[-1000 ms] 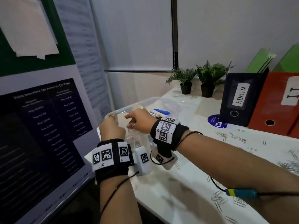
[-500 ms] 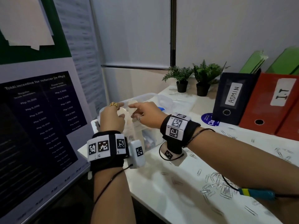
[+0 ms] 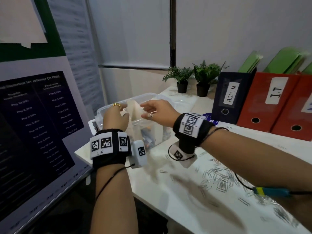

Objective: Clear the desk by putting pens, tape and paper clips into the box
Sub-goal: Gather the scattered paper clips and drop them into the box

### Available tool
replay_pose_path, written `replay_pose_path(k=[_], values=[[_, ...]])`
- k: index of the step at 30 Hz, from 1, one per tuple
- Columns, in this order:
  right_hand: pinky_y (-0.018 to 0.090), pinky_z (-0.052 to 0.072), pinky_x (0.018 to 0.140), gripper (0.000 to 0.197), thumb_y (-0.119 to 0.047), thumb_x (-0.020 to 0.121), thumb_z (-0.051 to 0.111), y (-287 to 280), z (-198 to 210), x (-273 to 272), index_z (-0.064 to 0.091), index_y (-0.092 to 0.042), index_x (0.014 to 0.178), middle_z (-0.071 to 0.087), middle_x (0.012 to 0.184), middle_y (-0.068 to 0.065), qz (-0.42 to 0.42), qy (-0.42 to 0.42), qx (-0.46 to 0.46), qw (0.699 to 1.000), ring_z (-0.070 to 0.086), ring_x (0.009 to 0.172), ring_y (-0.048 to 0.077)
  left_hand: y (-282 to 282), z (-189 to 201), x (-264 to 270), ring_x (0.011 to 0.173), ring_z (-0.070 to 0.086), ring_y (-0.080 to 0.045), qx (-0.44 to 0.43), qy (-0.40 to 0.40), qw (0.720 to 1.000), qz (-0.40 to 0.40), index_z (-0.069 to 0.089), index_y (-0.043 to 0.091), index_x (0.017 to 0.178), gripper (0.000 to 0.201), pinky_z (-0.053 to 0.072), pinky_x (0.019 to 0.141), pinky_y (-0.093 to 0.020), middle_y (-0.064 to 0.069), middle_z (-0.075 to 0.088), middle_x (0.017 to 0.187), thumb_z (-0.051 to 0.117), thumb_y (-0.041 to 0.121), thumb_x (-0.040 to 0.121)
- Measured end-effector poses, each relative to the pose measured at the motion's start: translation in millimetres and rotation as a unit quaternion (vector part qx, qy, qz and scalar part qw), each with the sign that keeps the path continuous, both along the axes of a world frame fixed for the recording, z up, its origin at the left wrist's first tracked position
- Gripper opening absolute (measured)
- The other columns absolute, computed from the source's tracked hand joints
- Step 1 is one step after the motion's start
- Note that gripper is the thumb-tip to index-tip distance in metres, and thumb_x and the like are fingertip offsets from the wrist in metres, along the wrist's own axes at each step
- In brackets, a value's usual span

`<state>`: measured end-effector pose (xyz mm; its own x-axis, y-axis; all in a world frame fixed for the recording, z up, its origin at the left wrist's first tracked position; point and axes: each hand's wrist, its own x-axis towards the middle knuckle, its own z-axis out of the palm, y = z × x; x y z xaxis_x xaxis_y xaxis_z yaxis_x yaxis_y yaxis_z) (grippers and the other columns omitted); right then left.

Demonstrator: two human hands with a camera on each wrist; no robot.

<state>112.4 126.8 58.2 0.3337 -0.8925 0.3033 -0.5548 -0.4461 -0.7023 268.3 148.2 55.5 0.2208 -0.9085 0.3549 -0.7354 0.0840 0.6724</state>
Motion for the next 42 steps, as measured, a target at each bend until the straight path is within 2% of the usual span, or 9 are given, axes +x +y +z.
replay_pose_path(k=[6, 12, 19, 22, 25, 28, 31, 37, 42], values=[[0.023, 0.048, 0.087, 0.027, -0.018, 0.089, 0.061, 64, -43, -133, 0.065, -0.014, 0.116, 0.067, 0.114, 0.005, -0.085, 0.242, 0.064, 0.964, 0.064, 0.098, 0.017, 12, 12, -80, 0.118, 0.053, -0.019, -0.026, -0.098, 0.982, -0.157, 0.056, 0.019, 0.125, 0.038, 0.037, 0.099, -0.024, -0.003, 0.055, 0.131, 0.062, 0.015, 0.087], [0.016, 0.034, 0.079, 0.030, -0.017, 0.093, 0.054, 134, -84, -218, 0.061, -0.019, 0.122, 0.059, 0.128, -0.001, -0.192, 0.341, 0.174, 0.904, 0.055, 0.115, 0.015, 43, -50, -157, 0.128, 0.043, -0.019, 0.171, -0.312, 0.856, -0.374, 0.046, 0.026, 0.135, 0.050, 0.033, 0.107, -0.031, -0.003, 0.043, 0.139, 0.060, 0.039, 0.088], [0.022, 0.033, 0.101, 0.043, -0.010, 0.094, 0.045, 183, -104, -253, 0.043, -0.014, 0.137, 0.046, 0.140, 0.005, -0.273, 0.351, 0.256, 0.858, 0.039, 0.131, 0.019, 51, -102, -183, 0.114, 0.054, -0.021, 0.255, -0.386, 0.799, -0.385, 0.041, 0.016, 0.137, 0.080, 0.050, 0.094, -0.031, -0.003, 0.047, 0.130, 0.081, 0.031, 0.069], [0.025, 0.038, 0.097, 0.041, -0.003, 0.091, 0.043, 189, -108, -255, 0.045, -0.008, 0.132, 0.050, 0.136, 0.009, -0.291, 0.354, 0.276, 0.845, 0.044, 0.126, 0.022, 50, -111, -192, 0.113, 0.051, -0.025, 0.233, -0.464, 0.772, -0.366, 0.035, 0.019, 0.139, 0.079, 0.048, 0.096, -0.034, -0.008, 0.036, 0.128, 0.076, 0.038, 0.074], [0.025, 0.043, 0.076, 0.017, -0.017, 0.087, 0.063, 185, -110, -244, 0.055, -0.008, 0.099, 0.055, 0.122, 0.014, -0.289, 0.369, 0.300, 0.831, 0.051, 0.103, 0.022, 44, -120, -200, 0.107, 0.055, -0.024, 0.236, -0.478, 0.766, -0.358, 0.033, 0.029, 0.140, 0.075, 0.050, 0.094, -0.034, -0.008, 0.035, 0.130, 0.074, 0.029, 0.077], [0.026, 0.044, 0.083, 0.027, -0.010, 0.088, 0.060, 173, -114, -230, 0.055, -0.006, 0.114, 0.055, 0.122, 0.014, -0.281, 0.369, 0.252, 0.849, 0.052, 0.110, 0.024, 36, -124, -209, 0.108, 0.054, -0.023, 0.245, -0.452, 0.772, -0.375, 0.039, 0.024, 0.134, 0.063, 0.046, 0.094, -0.025, -0.004, 0.036, 0.140, 0.071, 0.017, 0.081], [0.031, 0.045, 0.087, 0.036, 0.006, 0.088, 0.046, 166, -115, -222, 0.056, -0.005, 0.122, 0.056, 0.118, 0.014, -0.246, 0.366, 0.206, 0.874, 0.055, 0.107, 0.027, 38, -121, -222, 0.124, 0.046, -0.030, 0.233, -0.436, 0.768, -0.408, 0.037, 0.003, 0.136, 0.048, 0.046, 0.071, -0.004, -0.018, 0.037, 0.141, 0.054, 0.010, 0.092], [0.025, 0.038, 0.073, 0.041, 0.009, 0.088, 0.041, 162, -114, -215, 0.063, -0.008, 0.118, 0.052, 0.097, 0.008, -0.192, 0.358, 0.187, 0.894, 0.055, 0.090, 0.024, 47, -124, -231, 0.113, 0.050, -0.021, 0.152, -0.369, 0.811, -0.428, 0.055, 0.008, 0.121, 0.041, 0.053, 0.089, -0.032, -0.005, 0.038, 0.134, 0.069, 0.009, 0.082], [0.019, 0.045, 0.080, 0.047, -0.018, 0.086, 0.065, 165, -117, -217, 0.048, -0.013, 0.130, 0.047, 0.118, 0.005, -0.217, 0.290, 0.180, 0.915, 0.055, 0.101, 0.015, 46, -124, -234, 0.131, 0.030, -0.026, 0.135, -0.410, 0.772, -0.466, 0.051, 0.012, 0.131, 0.047, 0.040, 0.105, -0.039, 0.001, 0.017, 0.153, 0.065, 0.015, 0.086]])
